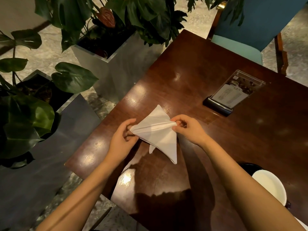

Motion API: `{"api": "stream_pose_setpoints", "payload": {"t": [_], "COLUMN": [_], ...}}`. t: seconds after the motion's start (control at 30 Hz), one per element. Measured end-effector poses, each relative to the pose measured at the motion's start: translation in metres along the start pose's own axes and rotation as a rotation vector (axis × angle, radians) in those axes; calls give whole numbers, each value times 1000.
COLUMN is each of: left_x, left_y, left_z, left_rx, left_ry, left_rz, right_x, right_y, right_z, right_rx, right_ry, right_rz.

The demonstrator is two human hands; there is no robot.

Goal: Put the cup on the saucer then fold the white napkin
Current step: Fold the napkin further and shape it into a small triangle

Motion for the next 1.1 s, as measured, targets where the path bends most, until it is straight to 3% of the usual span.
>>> {"api": "stream_pose_setpoints", "payload": {"t": [0.13,0.23,0.3,0.47,0.63,0.73,0.87,1.1], "left_x": [5,-1,-8,-19,-24,-26,-30,-29], "left_y": [-8,-21,-29,-37,-40,-41,-45,-46], "left_z": [-24,-49,-57,-60,-55,-51,-52,-50], "left_rx": [-128,-192,-179,-205,-241,-376,-678,-486], "left_ry": [256,507,575,622,647,683,773,729], "left_rz": [-72,-75,-57,45,30,-40,-174,-176], "right_x": [-2,-7,-13,-16,-20,-22,-24,-25], "right_y": [-5,-12,-16,-20,-32,-34,-30,-26], "right_z": [9,22,28,29,34,31,27,28], "right_rx": [18,77,133,51,345,578,717,646], "right_ry": [-90,-221,-350,-498,-632,-601,-558,-490], "right_rz": [-19,3,20,-77,-58,-82,-71,-87]}}
Point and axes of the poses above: each hand's wrist, its own x-axis towards the middle knuckle, its own y-axis out of the back of the hand, z = x × y, the point moved 6 cm from there along x, towards the middle knuckle, and after that the axes turned 8 degrees about y, right-handed, at the moved point
